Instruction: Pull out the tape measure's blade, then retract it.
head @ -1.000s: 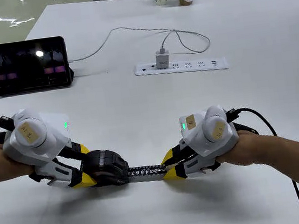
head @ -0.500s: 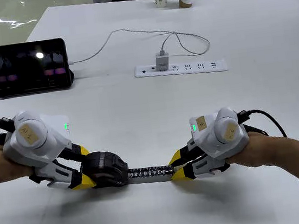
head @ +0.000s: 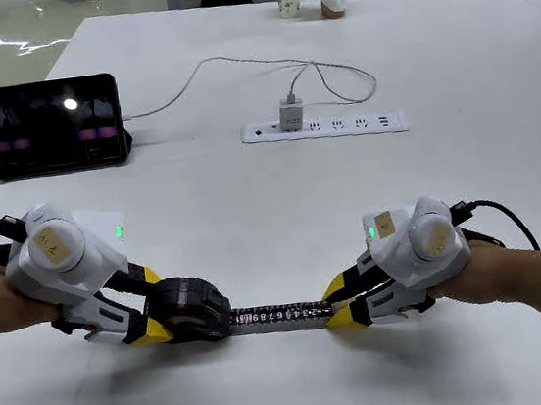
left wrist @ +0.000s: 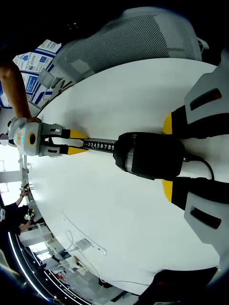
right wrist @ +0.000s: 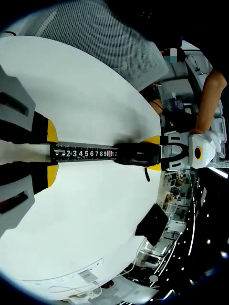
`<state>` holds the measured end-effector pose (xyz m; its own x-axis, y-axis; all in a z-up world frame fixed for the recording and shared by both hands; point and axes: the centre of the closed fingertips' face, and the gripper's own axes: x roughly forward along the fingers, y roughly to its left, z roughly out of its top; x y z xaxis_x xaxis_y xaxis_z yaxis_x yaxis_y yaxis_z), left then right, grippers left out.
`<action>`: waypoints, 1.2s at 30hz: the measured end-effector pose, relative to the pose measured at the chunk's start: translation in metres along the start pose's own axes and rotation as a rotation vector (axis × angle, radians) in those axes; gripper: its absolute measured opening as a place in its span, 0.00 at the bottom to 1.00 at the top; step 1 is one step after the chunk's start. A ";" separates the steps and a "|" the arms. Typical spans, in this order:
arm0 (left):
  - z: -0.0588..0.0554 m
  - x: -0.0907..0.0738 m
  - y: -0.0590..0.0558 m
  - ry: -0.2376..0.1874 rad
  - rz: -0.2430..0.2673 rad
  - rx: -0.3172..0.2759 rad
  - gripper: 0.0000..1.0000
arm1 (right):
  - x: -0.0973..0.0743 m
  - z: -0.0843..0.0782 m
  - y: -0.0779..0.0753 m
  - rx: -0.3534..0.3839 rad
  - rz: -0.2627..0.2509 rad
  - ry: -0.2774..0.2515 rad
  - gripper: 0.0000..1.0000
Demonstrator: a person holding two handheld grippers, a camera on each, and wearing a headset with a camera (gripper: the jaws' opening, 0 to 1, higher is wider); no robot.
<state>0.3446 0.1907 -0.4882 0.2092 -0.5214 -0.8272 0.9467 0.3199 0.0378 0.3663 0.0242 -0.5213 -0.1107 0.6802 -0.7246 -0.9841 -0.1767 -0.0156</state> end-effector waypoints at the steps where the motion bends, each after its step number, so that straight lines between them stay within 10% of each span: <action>1: 0.000 0.000 0.000 0.000 0.000 0.000 0.24 | -0.001 -0.001 0.000 0.001 0.000 0.000 0.10; 36: 0.001 0.000 0.000 0.005 0.000 -0.002 0.24 | -0.035 -0.035 0.001 0.021 -0.028 0.022 0.10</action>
<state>0.3450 0.1900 -0.4881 0.2075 -0.5175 -0.8302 0.9464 0.3210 0.0364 0.3742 -0.0244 -0.5202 -0.0807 0.6690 -0.7389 -0.9895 -0.1431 -0.0215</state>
